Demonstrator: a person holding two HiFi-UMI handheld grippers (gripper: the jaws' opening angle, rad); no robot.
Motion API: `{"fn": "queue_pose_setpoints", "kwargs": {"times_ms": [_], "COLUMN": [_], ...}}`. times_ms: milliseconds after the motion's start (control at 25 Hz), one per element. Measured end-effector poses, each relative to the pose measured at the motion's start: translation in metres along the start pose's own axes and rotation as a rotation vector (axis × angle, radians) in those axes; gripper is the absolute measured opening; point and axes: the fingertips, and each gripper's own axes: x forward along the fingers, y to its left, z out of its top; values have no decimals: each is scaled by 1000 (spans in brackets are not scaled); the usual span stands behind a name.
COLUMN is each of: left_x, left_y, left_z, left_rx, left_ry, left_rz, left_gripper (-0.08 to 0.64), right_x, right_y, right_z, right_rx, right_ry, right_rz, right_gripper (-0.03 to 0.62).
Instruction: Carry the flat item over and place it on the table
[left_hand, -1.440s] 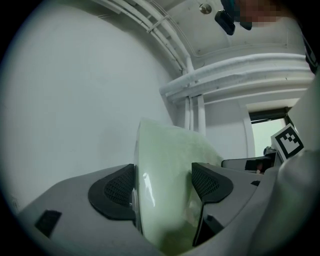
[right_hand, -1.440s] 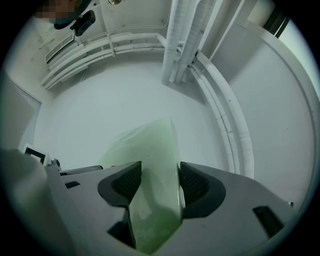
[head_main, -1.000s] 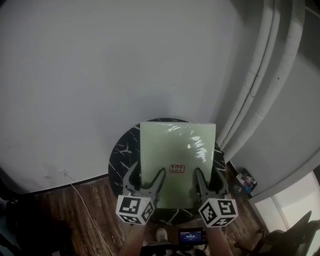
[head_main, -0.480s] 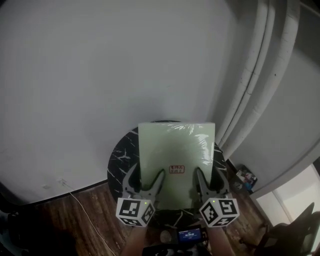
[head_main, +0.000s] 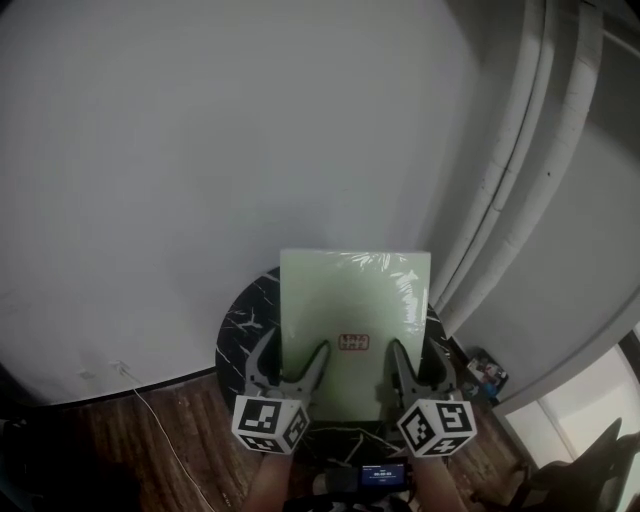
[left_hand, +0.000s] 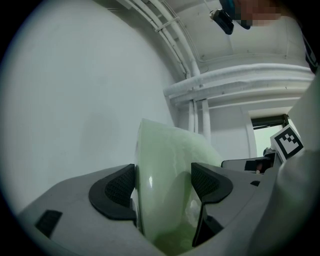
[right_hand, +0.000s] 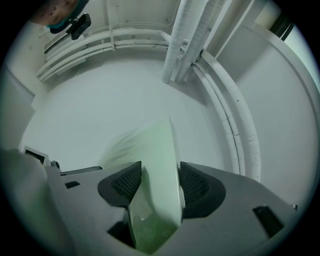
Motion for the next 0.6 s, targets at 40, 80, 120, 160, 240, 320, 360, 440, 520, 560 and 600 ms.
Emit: {"fn": "queue_pose_setpoints", "kwargs": {"times_ms": [40,80,120,160,240,320,360,440,520,560,600], "left_x": [0,0,0,0,-1,0,1,4,8,11,15], "left_y": [0,1,1,2,5,8,8,8,8,9,10], "left_z": [1,1,2,1,0,0,0,-1,-4,-5,-7], "left_rx": [1,2,2,1,0,2,4,3,2,4,7], "left_ry": [-1,0,1,2,5,4,3,7,16,21,25], "left_rz": [1,3,4,5,10,14,15,12,8,8,7], "left_gripper": [364,364,364,364,362,362,362,362,362,362,360], "right_x": [0,1,1,2,3,6,8,9,11,14,17], "right_y": [0,1,1,2,4,5,5,2,-1,-3,-6], "right_z": [1,1,1,1,-1,-2,-2,-3,-6,-7,-9], "right_rx": [1,2,2,2,2,1,3,7,13,16,18], "right_ry": [0,0,1,3,7,5,4,6,12,14,16], "right_rz": [2,5,7,9,13,17,18,15,11,9,8], "right_gripper": [229,229,229,229,229,229,229,229,229,229,229]}}
